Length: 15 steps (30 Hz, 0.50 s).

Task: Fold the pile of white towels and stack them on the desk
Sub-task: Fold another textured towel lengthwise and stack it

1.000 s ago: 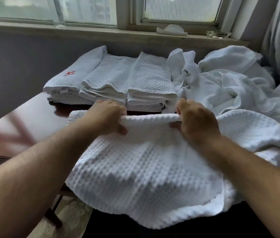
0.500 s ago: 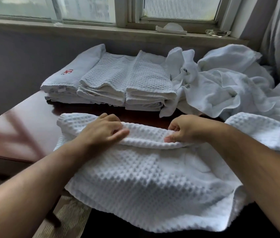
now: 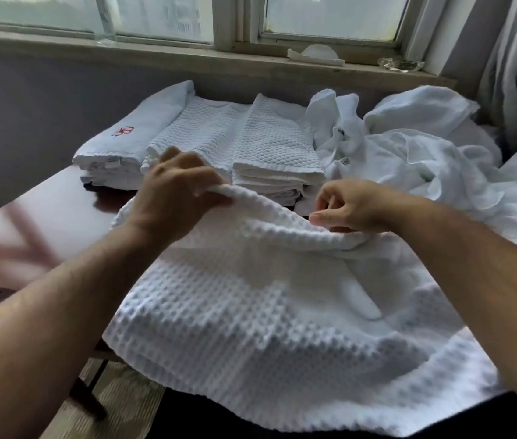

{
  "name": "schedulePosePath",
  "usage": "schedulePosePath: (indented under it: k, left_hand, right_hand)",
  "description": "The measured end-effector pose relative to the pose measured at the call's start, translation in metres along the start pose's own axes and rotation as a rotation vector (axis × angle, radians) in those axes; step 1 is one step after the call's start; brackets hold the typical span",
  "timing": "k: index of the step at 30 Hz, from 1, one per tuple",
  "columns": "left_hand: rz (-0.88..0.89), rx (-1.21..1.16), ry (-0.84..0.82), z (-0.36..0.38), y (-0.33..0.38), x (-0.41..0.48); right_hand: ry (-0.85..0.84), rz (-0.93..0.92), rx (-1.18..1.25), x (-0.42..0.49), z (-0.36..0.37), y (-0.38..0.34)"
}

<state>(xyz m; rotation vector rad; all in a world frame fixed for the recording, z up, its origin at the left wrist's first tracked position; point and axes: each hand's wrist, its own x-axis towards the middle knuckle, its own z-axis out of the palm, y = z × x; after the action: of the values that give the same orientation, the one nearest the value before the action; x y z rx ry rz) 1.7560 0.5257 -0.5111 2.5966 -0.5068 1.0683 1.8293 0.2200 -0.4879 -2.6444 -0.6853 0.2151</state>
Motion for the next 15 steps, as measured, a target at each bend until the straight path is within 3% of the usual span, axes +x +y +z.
schedulePosePath:
  k: [2, 4, 7, 9, 11, 13, 15]
  left_hand:
    - [-0.130, 0.066, 0.122, 0.002, -0.001, 0.003]
    - [-0.283, 0.160, 0.134, 0.009, 0.001, 0.004]
    - [-0.401, 0.235, 0.015, 0.026, 0.013, 0.004]
    - [-0.455, 0.243, -0.109, 0.037, 0.023, 0.003]
    - [-0.509, 0.233, -0.175, 0.046, 0.030, 0.000]
    - [-0.501, 0.199, -0.141, 0.050, 0.038, -0.006]
    - [-0.361, 0.120, -0.088, 0.053, 0.051, -0.013]
  right_hand:
    - [-0.120, 0.055, -0.109, -0.001, 0.002, 0.007]
    - [-0.299, 0.091, -0.145, -0.004, 0.000, 0.011]
    - [-0.483, 0.094, -0.092, -0.012, 0.004, 0.005]
    - [-0.441, 0.077, -0.211, -0.014, 0.011, 0.002]
    - [-0.202, 0.108, -0.346, -0.016, 0.015, 0.001]
    - [0.377, 0.146, -0.335, -0.017, 0.014, 0.003]
    - [1.000, 0.007, -0.392, -0.021, 0.017, 0.005]
